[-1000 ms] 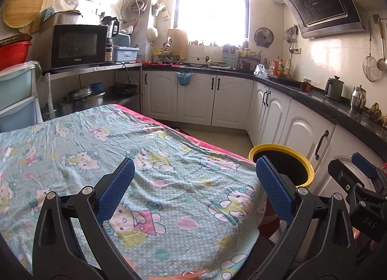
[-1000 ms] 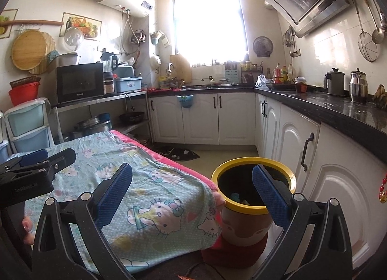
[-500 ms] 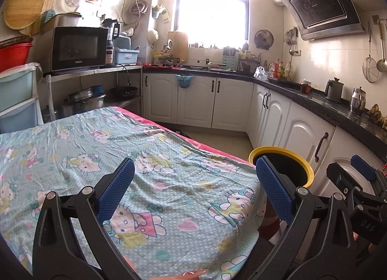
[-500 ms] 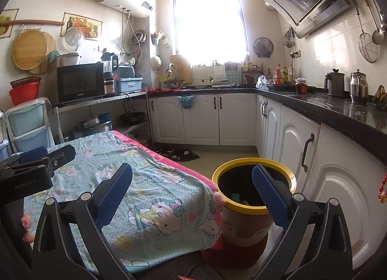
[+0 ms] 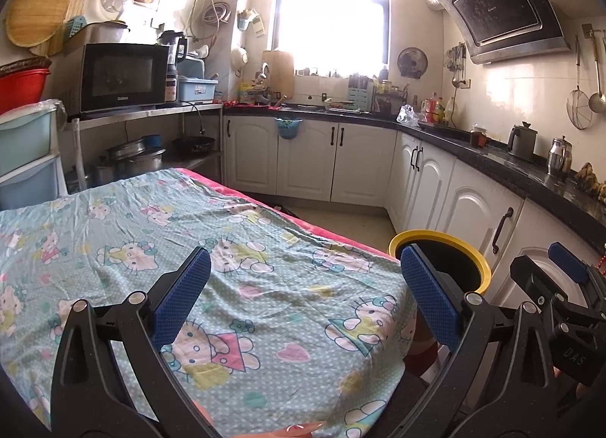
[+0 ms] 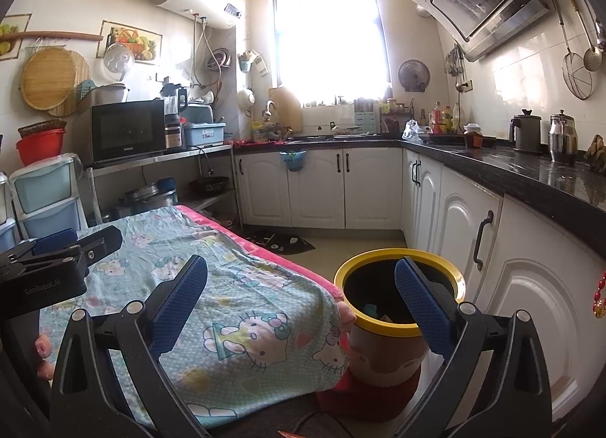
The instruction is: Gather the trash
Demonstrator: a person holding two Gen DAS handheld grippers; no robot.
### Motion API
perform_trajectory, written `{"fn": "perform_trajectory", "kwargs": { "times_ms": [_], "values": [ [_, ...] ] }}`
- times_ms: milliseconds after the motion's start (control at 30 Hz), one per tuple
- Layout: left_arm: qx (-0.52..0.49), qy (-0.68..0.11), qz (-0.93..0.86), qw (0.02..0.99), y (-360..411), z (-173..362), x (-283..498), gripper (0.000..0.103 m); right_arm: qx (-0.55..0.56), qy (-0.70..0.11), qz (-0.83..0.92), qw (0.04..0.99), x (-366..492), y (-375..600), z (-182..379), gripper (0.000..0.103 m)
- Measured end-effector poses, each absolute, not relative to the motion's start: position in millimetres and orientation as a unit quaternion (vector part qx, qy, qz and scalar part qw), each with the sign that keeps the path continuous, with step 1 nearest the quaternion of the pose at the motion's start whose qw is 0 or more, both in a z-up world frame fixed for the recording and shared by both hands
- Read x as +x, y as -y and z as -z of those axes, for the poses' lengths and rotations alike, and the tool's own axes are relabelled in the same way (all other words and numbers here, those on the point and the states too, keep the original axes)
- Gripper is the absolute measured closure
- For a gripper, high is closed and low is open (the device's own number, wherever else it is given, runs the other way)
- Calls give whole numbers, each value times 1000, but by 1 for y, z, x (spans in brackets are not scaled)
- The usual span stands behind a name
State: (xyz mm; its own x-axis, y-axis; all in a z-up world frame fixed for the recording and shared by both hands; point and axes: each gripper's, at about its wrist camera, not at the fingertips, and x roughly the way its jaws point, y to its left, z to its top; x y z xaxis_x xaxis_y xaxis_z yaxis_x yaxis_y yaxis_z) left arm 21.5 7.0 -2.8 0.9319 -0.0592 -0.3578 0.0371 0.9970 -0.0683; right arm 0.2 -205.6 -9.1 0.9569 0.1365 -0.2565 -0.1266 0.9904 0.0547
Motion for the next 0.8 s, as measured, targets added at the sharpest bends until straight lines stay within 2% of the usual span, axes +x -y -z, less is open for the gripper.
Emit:
{"fn": "perform_trajectory", "kwargs": {
  "times_ms": [800],
  "values": [
    [-32,-186,28,982,-5,1,23,11,19,-132,-67,989,0,206,10,6]
  ]
}}
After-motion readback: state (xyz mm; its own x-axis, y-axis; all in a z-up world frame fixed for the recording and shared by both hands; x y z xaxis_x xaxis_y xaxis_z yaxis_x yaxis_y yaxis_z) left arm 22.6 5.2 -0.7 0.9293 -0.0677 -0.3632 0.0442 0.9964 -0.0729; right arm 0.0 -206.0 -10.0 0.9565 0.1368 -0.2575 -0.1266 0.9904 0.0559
